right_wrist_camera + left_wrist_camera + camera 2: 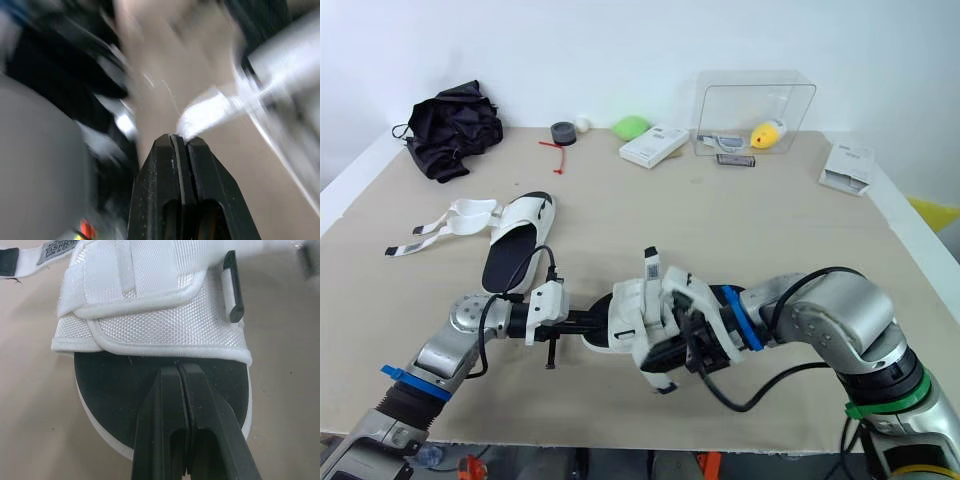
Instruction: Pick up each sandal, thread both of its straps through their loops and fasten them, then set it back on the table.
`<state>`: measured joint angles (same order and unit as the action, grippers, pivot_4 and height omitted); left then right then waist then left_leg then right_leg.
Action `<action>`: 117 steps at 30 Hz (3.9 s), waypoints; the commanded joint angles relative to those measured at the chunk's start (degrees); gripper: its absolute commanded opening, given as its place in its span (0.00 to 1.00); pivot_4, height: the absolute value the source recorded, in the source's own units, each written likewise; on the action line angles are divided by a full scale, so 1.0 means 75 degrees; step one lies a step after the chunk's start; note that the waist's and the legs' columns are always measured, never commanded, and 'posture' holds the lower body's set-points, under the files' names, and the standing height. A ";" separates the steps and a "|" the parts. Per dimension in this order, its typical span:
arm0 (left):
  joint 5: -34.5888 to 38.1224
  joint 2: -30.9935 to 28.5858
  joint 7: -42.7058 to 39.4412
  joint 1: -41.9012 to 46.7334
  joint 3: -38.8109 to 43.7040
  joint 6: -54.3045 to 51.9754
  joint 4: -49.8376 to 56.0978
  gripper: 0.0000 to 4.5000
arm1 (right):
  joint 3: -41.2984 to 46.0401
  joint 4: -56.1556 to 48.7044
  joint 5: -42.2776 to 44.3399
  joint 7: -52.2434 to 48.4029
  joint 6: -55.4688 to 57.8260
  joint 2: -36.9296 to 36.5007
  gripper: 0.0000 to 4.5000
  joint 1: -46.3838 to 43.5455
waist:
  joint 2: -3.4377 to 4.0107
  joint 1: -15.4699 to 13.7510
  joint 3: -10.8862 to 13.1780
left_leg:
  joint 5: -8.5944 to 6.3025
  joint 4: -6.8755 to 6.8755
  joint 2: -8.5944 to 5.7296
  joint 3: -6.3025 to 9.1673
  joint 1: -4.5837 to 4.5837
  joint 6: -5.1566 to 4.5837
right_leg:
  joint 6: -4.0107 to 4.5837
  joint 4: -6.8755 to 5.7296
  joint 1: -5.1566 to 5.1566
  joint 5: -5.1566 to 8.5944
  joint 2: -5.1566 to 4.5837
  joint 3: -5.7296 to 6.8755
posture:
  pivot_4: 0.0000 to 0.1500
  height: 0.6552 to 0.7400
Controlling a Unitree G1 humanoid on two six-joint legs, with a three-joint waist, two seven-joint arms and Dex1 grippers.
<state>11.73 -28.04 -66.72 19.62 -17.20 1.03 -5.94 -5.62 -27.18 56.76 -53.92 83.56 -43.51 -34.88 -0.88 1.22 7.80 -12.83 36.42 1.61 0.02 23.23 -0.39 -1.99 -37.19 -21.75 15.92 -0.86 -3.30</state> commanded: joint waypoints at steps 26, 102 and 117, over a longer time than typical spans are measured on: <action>-0.0519 -0.0174 -0.0010 -0.0489 -0.0506 -0.0596 -0.0523 0.00 | 0.0722 0.4504 0.3990 0.6373 0.1192 0.1679 0.01 -0.1852 | 0.0006 0.0033 -0.0004 | 0.0002 -0.0001 -0.0004 -0.0016 0.0009 -0.0006 | 0.0027 -0.0013 -0.0013 -0.0024 0.0003 -0.0026 | 1.00 1.00; -0.0558 -0.0119 0.0011 -0.0554 -0.0492 -0.0508 -0.0627 0.00 | -0.0980 0.3173 0.4589 0.6948 0.0042 0.0782 0.01 -0.1069 | 0.0004 0.0016 -0.0008 | -0.0008 -0.0007 0.0001 -0.0015 0.0016 -0.0024 | 0.0022 0.0005 -0.0015 -0.0009 -0.0005 -0.0028 | 1.00 1.00; -0.0525 -0.0159 0.0030 -0.0582 -0.0449 -0.0553 -0.0564 0.00 | -0.1084 0.1576 0.1349 0.4280 -0.0972 0.0626 0.01 -0.0971 | 0.0004 0.0010 -0.0008 | -0.0013 -0.0011 0.0000 -0.0010 0.0014 -0.0031 | 0.0016 0.0005 -0.0015 0.0007 -0.0032 -0.0013 | 1.00 1.00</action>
<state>11.85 -27.77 -66.31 18.83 -17.11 0.14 -4.80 -13.60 -12.90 68.76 -19.76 76.88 -38.63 -42.02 -0.84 1.30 7.74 -12.93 36.34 1.61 -0.05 23.34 -0.62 -1.87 -37.15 -21.87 15.96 -1.10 -3.40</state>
